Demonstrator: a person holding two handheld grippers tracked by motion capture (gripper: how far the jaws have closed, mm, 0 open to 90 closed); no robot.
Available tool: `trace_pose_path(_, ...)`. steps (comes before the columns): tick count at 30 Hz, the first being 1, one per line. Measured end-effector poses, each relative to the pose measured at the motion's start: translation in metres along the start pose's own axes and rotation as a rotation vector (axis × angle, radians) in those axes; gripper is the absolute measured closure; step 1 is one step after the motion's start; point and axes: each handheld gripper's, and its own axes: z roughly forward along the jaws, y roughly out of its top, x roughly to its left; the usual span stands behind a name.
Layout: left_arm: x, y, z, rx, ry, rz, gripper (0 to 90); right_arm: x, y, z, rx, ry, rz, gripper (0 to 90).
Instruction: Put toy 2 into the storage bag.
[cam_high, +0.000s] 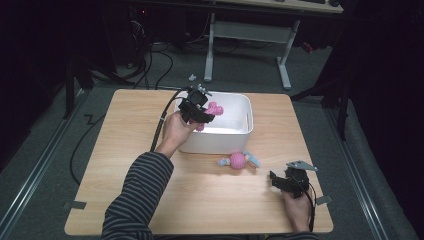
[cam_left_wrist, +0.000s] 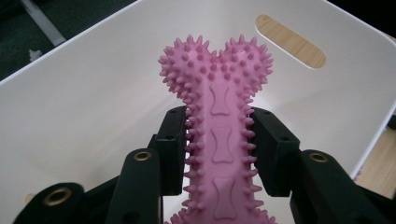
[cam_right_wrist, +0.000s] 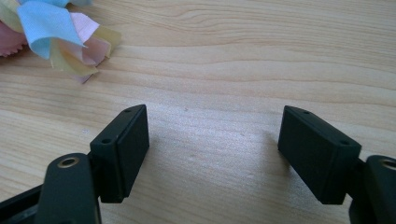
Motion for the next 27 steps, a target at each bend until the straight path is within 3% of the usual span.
trace_pose_path(15, -0.004, -0.002, 0.013, 0.048, 0.042, 0.033, 58.3, 0.0, 0.0, 0.0, 0.0, 0.0, 0.0, 24.9)
trace_pose_path(27, -0.003, -0.005, 0.016, 0.067, 0.041, 0.022, 57.5, 0.0, 0.0, 0.0, -0.002, 0.0, 0.0, 24.9)
